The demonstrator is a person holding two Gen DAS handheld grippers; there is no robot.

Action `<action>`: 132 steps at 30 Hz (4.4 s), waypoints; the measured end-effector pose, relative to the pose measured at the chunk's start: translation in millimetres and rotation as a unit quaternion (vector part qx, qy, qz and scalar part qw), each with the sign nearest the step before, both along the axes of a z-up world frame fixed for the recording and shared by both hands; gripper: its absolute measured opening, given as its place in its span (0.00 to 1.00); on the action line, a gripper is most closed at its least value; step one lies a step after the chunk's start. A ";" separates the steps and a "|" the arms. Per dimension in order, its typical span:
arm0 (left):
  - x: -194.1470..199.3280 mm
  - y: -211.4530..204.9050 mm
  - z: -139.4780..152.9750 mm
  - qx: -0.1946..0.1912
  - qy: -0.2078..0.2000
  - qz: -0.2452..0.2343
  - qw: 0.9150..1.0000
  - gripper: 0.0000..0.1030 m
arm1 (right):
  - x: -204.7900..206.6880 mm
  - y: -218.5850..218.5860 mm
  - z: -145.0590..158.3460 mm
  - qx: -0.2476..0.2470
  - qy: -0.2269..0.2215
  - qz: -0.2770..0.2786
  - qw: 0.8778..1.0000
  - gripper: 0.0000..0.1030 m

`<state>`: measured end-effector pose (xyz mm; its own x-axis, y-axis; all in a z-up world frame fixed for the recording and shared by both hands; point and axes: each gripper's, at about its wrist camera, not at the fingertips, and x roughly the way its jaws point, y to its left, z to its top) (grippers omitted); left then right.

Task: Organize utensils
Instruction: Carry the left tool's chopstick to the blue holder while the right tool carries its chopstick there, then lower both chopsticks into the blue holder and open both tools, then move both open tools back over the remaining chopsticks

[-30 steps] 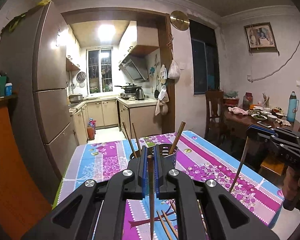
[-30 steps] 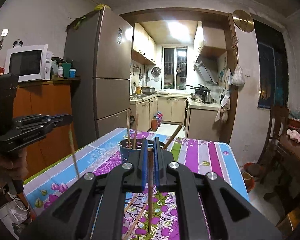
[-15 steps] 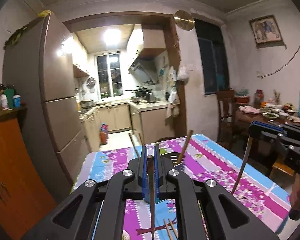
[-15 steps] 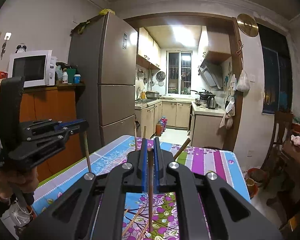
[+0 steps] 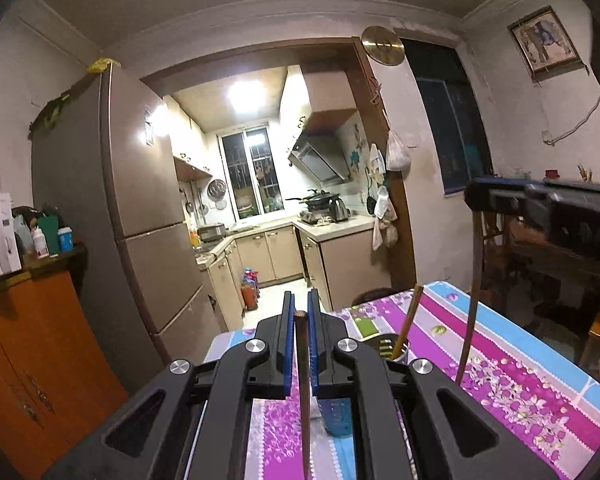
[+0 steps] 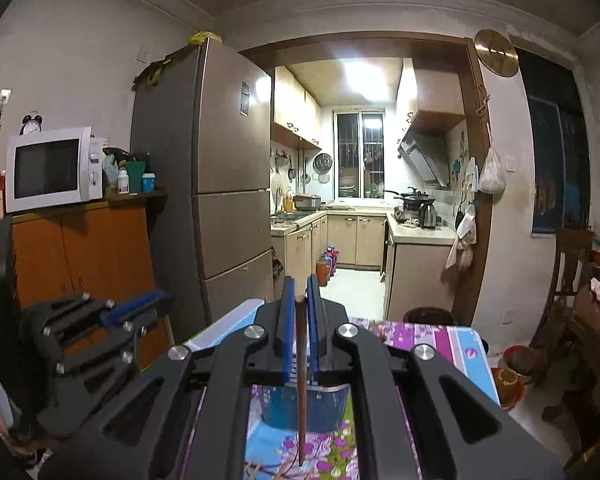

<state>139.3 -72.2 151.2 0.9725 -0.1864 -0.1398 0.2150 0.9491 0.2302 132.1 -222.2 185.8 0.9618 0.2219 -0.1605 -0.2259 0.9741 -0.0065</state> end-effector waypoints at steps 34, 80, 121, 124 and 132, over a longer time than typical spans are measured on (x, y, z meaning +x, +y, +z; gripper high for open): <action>137.4 -31.8 4.9 -0.069 -0.008 -0.036 0.997 0.07 | 138.9 -16.4 -10.9 0.049 -0.016 -0.025 0.998 0.05; 59.7 29.1 -69.6 0.003 -0.010 0.109 0.994 0.45 | 17.0 -29.5 -103.8 -0.019 0.045 -0.061 0.997 0.53; -29.1 63.7 -91.8 0.000 0.032 0.080 0.996 0.45 | -77.0 -10.2 -142.4 -0.076 0.071 -0.067 0.992 0.59; -54.0 72.3 -109.8 0.009 0.063 0.008 0.998 0.45 | -89.9 -18.5 -153.9 -0.086 0.080 -0.085 0.989 0.59; -121.7 80.8 -183.4 0.031 0.159 -0.109 0.981 0.44 | -126.6 -22.8 -222.4 -0.048 0.165 -0.070 0.983 0.59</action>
<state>17.5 8.6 -32.2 0.8159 -0.3657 -0.4479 0.4808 0.8593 0.1742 5.5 -245.0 -36.6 0.8739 0.0597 -0.4824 -0.0945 0.9944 -0.0481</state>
